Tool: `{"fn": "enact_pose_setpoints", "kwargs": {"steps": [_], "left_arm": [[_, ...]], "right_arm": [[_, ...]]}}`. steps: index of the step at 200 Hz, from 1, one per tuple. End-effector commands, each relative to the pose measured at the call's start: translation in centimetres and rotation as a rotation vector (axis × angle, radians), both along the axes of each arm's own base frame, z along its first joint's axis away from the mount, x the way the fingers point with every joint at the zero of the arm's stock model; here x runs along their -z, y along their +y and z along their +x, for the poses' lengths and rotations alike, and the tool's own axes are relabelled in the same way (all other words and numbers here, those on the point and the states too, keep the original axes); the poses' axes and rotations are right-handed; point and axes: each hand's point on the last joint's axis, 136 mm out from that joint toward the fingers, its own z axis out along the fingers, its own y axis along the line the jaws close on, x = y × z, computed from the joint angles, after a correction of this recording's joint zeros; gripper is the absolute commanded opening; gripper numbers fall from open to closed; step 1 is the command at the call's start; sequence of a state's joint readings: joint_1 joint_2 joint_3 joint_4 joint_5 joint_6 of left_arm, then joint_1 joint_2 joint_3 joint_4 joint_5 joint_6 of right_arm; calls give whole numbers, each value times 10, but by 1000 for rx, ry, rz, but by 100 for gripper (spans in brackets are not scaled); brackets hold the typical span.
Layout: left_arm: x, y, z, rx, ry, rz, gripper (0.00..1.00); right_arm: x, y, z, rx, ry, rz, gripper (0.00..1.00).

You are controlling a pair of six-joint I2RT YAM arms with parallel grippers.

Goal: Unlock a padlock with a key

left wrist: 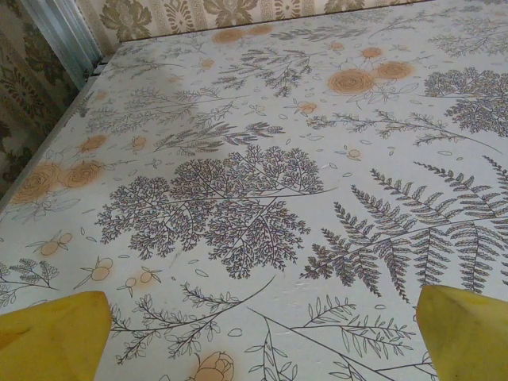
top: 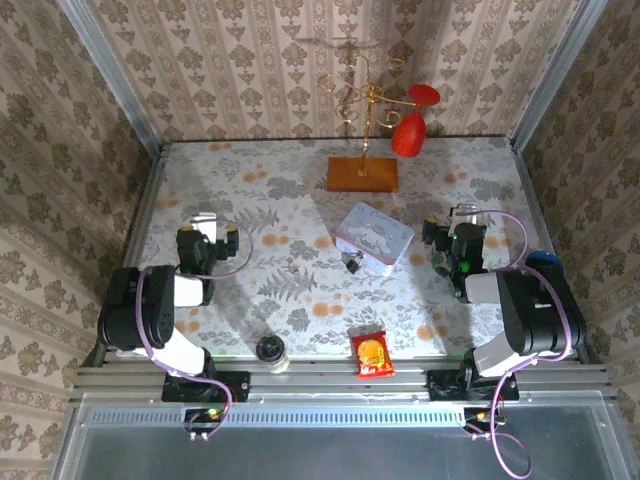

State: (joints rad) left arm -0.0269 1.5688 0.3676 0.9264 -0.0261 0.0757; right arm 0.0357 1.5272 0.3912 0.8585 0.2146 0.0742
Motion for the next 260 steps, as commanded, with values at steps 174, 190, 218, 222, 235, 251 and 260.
{"fn": "enact_pose_setpoints", "kwargs": {"steps": [174,190,218,222,235,251,260], "left_arm": [[-15,-4,7,21,-41,7,100],[-14,-4,7,21,-40,7,100],[-14,-4,7,21,-41,6,100],[-14,-4,7,21,-40,6,100],[-13,-2,7,12,-34,1,100],[-13,3,7,4,-34,-29,100],[-14,2,7,15,-34,-37,100]], "right_arm": [[-5,-3,1,24,-24,-12,100],[-6,-3,1,23,-25,-12,100],[-6,-3,0,24,-26,-11,100],[-6,-3,0,23,-26,-11,100],[-6,-3,0,23,-25,-11,100],[-11,-6,1,43,-34,-11,100],[-11,-6,0,35,-15,-4,100]]}}
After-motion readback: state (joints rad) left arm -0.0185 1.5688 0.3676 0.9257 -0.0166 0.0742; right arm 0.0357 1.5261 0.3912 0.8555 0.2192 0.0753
